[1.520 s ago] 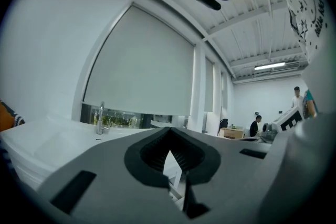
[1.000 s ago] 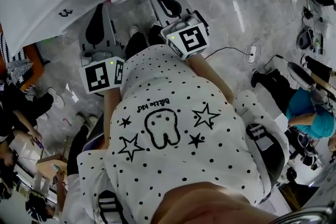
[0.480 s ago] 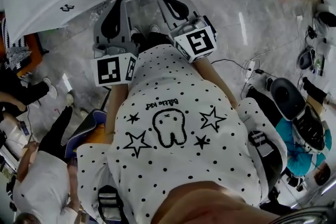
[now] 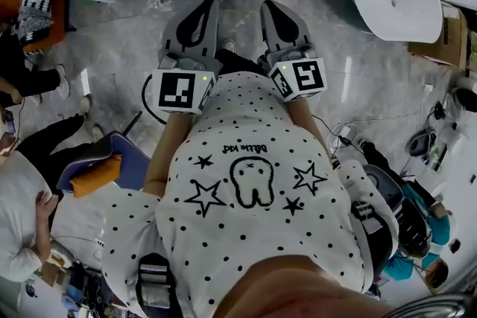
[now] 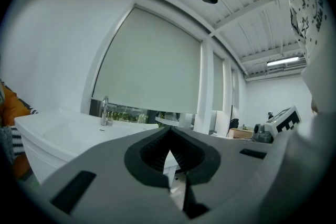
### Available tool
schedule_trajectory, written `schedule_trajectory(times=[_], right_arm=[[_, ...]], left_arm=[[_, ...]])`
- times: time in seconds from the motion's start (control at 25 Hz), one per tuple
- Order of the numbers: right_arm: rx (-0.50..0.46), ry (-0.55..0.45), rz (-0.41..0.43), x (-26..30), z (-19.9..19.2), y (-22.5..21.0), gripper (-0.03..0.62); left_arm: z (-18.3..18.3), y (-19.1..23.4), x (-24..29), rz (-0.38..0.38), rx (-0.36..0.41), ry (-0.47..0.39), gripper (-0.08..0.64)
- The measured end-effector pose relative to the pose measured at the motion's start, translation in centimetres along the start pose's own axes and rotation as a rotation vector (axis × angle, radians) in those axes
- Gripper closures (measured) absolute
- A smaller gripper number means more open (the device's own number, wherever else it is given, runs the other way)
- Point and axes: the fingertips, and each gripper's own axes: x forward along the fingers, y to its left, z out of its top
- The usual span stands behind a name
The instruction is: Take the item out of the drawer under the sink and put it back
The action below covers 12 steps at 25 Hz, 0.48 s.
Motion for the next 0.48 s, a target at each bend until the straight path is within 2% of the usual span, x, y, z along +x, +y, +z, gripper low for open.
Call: schedule_trajectory(times=[0.28, 0.48], right_arm=[[0.05, 0.022, -0.005, 1.2, -1.5, -0.7, 0.58], [0.116, 0.116, -0.024, 5.9, -6.0, -4.4, 0.579]], left_arm=[[-0.5, 1.9, -0.7, 0.038, 0.003, 0.017, 0.557], [-1.5, 4.1, 0.1, 0.051, 0.016, 0.054, 0.557]])
